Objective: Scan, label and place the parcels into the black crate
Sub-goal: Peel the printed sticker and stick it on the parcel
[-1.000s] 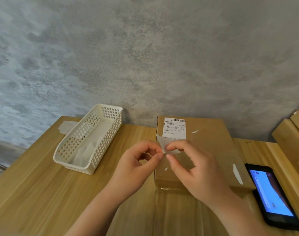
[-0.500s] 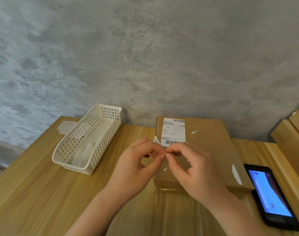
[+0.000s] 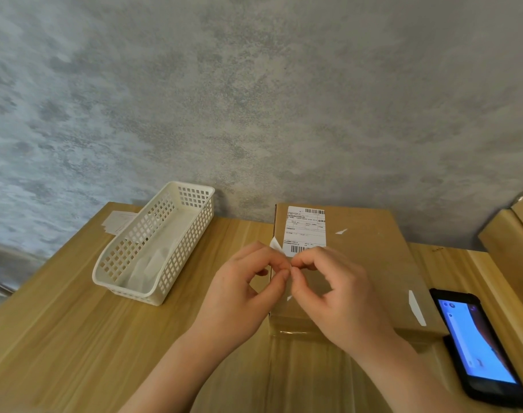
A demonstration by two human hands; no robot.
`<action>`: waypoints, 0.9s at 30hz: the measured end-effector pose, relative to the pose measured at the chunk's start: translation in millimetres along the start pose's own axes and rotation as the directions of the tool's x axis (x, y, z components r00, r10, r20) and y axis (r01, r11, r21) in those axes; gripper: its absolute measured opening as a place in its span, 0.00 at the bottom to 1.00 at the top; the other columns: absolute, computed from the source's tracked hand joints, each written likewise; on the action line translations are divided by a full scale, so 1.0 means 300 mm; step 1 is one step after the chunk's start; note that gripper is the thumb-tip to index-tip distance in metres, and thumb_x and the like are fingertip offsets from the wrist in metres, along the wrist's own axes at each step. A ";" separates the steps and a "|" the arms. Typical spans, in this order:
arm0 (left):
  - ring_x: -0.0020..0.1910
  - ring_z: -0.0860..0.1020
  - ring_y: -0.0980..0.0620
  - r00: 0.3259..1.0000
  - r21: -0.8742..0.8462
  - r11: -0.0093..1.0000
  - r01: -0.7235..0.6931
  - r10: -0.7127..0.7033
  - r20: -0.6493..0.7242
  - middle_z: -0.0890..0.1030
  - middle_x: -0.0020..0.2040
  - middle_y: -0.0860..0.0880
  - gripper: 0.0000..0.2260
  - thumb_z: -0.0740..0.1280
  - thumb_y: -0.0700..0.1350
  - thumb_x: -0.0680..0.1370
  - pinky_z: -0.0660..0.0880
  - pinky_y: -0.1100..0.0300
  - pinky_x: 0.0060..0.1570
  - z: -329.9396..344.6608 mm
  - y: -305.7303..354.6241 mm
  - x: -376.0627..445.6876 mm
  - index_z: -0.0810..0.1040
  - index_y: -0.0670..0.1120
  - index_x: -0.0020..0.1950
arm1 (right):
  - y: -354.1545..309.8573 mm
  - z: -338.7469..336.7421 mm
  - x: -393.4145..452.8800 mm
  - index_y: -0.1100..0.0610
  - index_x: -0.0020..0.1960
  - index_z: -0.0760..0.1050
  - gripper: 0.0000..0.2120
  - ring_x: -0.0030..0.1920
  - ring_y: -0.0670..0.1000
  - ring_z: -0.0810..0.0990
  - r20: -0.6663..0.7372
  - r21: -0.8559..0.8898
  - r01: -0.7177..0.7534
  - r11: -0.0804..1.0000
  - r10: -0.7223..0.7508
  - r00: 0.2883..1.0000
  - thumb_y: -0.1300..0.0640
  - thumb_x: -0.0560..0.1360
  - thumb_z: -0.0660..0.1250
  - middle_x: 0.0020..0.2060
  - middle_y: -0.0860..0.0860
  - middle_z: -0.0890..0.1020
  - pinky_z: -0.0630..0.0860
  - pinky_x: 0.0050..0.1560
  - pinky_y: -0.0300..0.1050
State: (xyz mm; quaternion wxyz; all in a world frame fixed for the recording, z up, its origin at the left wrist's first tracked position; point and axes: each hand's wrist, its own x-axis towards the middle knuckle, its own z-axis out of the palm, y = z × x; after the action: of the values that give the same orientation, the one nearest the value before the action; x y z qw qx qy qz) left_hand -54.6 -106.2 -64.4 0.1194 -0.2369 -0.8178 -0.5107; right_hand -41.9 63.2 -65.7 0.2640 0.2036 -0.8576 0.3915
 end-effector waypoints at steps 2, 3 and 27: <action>0.48 0.79 0.49 1.000 -0.005 1.000 -0.005 0.005 0.001 0.80 0.44 0.55 0.05 0.69 0.42 0.76 0.76 0.54 0.47 0.001 -0.001 0.000 0.81 0.52 0.45 | 0.003 -0.001 0.001 0.54 0.45 0.79 0.04 0.43 0.45 0.79 -0.005 -0.034 0.016 0.999 -0.016 1.000 0.56 0.75 0.65 0.39 0.43 0.80 0.76 0.42 0.44; 0.48 0.79 0.49 1.000 -0.007 1.000 -0.008 0.008 0.003 0.80 0.44 0.55 0.04 0.69 0.43 0.76 0.76 0.54 0.47 0.002 -0.001 -0.001 0.81 0.52 0.45 | 0.004 -0.002 0.002 0.55 0.45 0.79 0.05 0.43 0.45 0.79 0.000 -0.047 0.024 0.999 -0.024 1.000 0.56 0.75 0.65 0.39 0.43 0.80 0.76 0.41 0.44; 0.49 0.81 0.47 0.968 -0.208 0.948 0.239 -0.218 0.121 0.85 0.46 0.50 0.10 0.63 0.52 0.75 0.75 0.40 0.55 -0.070 -0.044 0.009 0.82 0.52 0.47 | 0.004 -0.125 0.059 0.52 0.44 0.83 0.09 0.47 0.45 0.83 0.290 0.457 -0.501 0.735 0.410 0.865 0.65 0.76 0.70 0.42 0.47 0.85 0.75 0.40 0.32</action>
State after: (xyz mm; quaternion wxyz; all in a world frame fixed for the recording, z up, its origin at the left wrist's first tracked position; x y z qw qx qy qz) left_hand -64.6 -129.1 -64.0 -0.0073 -0.1767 -0.7828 -0.5967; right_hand -45.3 90.7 -34.7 0.0211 0.0824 -0.7625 0.6413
